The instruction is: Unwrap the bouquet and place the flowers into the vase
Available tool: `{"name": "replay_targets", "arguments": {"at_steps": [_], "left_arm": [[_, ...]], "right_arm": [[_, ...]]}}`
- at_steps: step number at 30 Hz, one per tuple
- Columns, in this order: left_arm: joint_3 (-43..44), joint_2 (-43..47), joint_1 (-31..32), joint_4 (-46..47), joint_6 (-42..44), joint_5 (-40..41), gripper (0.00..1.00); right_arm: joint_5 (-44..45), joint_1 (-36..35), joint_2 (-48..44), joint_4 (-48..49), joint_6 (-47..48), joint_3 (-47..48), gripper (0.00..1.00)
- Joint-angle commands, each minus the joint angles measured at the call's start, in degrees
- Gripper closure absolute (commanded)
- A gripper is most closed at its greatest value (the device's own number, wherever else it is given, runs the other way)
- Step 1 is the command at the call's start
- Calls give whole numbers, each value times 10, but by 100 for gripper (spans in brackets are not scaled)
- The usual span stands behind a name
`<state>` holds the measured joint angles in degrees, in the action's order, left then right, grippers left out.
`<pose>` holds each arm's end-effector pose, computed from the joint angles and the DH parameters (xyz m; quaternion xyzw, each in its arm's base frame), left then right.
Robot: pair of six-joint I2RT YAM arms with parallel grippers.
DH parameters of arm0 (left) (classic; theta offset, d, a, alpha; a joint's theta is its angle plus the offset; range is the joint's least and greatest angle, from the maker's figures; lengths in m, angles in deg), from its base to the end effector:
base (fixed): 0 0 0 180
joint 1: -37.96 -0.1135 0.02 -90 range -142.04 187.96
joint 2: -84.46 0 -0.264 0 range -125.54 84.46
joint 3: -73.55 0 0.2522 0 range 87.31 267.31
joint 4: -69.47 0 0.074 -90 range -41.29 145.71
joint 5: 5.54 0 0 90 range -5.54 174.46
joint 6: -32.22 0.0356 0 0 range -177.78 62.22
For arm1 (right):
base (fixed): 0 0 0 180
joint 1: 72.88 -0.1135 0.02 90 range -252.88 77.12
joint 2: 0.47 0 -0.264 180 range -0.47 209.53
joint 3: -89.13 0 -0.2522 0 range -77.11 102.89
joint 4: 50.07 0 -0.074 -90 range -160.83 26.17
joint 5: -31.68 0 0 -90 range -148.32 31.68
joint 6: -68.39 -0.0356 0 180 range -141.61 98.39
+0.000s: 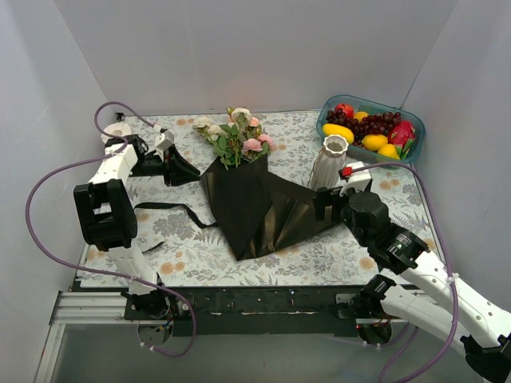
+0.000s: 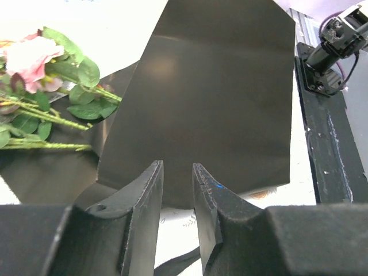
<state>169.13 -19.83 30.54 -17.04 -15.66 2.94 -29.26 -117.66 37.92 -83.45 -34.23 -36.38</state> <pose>0.3291 0.0073 0.2522 0.1973 0.7311 -0.6067 0.2419 0.1227 0.0974 0.3162 -0.0730 0.7902 0.0984 0.6004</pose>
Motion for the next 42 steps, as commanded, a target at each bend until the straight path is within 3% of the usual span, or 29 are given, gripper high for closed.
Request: {"name": "replay_targets", "arguments": {"at_steps": [1, 11, 16, 30, 42], "left_arm": [[-1, 15, -30, -64, 76, -156, 73], [-2, 57, -89, -64, 45, -174, 76], [12, 97, -133, -64, 2, -169, 76], [4, 119, -139, -64, 5, -142, 75], [0, 135, -139, -64, 16, -107, 73]], "right_arm": [[-21, -4, 24, 71, 9, 25, 2], [-43, -4, 158, 215, 17, 3, 2], [15, -3, 252, 222, -18, 8, 2], [-182, -4, 223, 345, -231, -126, 2], [-216, -5, 290, 397, -305, -130, 2]]}}
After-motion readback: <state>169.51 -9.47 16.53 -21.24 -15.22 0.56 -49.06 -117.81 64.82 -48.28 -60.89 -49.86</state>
